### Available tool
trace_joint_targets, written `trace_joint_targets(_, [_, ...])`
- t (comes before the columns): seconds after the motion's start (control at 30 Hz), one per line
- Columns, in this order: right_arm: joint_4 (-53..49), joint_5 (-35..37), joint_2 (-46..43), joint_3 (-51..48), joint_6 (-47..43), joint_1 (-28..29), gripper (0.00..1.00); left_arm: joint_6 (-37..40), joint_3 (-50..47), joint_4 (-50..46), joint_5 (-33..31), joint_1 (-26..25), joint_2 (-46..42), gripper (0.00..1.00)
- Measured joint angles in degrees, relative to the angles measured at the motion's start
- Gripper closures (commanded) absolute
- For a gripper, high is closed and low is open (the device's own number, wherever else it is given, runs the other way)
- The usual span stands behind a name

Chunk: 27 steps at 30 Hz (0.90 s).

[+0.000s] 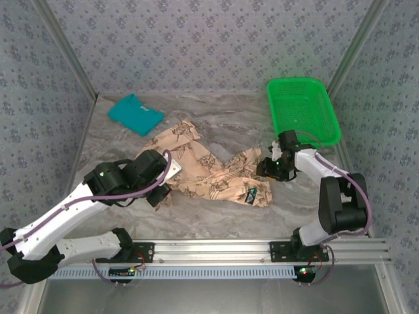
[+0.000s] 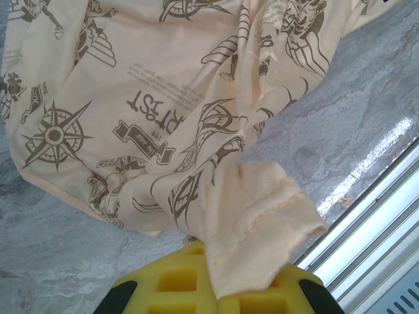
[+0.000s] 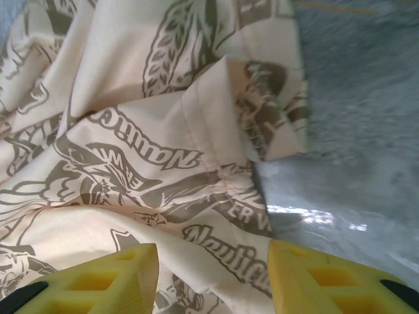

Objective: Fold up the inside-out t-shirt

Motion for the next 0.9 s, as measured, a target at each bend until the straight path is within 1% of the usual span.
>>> trace_joint_targets(0.2, [0.0, -0.7, 5.9, 0.6, -0.5, 1.9, 0.49, 0.6, -0.8, 0.1, -0.3, 0.9, -1.7, 1.00])
trace_joint_targets(0.23, [0.1, -1.4, 6.1, 0.6, -0.7, 2.0, 0.53, 0.6, -0.9, 0.1, -0.3, 1.1, -2.0, 1.00])
trace_joint_targets(0.3, [0.2, -2.8, 6.0, 0.6, -1.3, 2.0, 0.69, 0.6, -1.0, 0.1, -0.3, 1.2, -2.5, 1.00])
trace_joint_targets(0.33, [0.2, -3.8, 6.0, 0.6, -1.4, 1.9, 0.73, 0.6, -1.1, 0.1, -0.3, 1.2, -2.7, 1.00])
trace_joint_targets(0.37, [0.2, -4.7, 5.9, 0.6, -1.4, 1.6, 0.74, 0.8, -1.2, 0.1, -0.3, 1.4, -2.8, 1.00])
trace_joint_targets(0.4, [0.5, -5.4, 5.7, 0.6, -1.3, 1.3, 0.70, 1.0, -1.2, 0.1, -0.3, 1.5, -2.9, 1.00])
trace_joint_targets(0.43, [0.8, -5.8, 5.2, 0.6, -1.2, 1.0, 0.61, 1.1, -1.2, 0.1, -0.3, 1.6, -3.0, 1.00])
trace_joint_targets(0.47, [0.9, -5.9, 4.7, 0.6, -1.4, 0.6, 0.53, 1.2, -1.2, 0.1, -0.3, 1.8, -3.0, 1.00])
trace_joint_targets(0.5, [0.9, -5.8, 4.0, 0.7, -1.6, 0.2, 0.51, 1.5, -1.2, 0.1, -0.3, 1.9, -2.9, 1.00])
trace_joint_targets(0.73, [0.8, -3.0, 3.6, 2.2, -3.7, -0.7, 0.50, 2.1, -1.2, 0.1, -0.3, 2.3, -2.8, 1.00])
trace_joint_targets(0.9, [2.9, -2.4, 6.6, 2.4, -4.5, -0.1, 0.50, 2.1, -1.2, 0.1, -0.3, 2.3, -2.8, 1.00])
